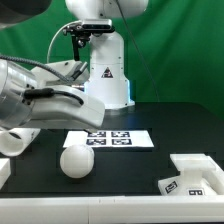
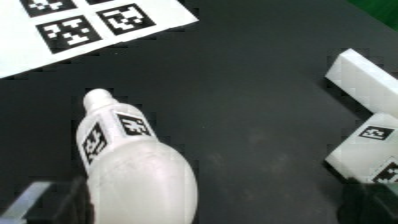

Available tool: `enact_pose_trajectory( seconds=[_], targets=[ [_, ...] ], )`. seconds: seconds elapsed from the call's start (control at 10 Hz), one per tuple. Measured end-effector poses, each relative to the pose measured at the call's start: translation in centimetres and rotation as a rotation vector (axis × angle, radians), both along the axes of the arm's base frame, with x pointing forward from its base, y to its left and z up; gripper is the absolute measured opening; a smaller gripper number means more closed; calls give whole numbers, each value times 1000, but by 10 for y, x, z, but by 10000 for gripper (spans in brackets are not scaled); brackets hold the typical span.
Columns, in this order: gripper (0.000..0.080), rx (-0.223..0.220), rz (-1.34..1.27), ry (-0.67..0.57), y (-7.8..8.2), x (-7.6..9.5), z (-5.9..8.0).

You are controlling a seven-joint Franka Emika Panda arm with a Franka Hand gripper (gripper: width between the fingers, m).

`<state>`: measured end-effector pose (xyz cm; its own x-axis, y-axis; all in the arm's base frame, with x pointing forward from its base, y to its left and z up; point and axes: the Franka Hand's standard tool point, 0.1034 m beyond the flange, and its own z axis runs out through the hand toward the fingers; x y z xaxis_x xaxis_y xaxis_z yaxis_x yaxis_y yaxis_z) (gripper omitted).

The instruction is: Assemble lamp

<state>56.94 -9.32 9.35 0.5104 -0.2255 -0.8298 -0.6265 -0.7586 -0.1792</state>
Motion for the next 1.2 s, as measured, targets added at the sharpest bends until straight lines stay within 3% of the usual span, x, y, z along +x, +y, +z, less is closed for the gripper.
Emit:
enact_pose_trajectory(
  seconds=[0.3, 0.5, 0.7, 1.1, 1.2],
  targets=[
    [699, 8, 15, 26, -1, -6, -1],
    [699, 9, 115, 71, -1, -23, -9],
    [699, -10, 141, -16, 0, -25, -29],
    [699, 5, 143, 5, -1, -30, -27],
    [699, 23, 158, 42, -9, -39, -31]
  ],
)
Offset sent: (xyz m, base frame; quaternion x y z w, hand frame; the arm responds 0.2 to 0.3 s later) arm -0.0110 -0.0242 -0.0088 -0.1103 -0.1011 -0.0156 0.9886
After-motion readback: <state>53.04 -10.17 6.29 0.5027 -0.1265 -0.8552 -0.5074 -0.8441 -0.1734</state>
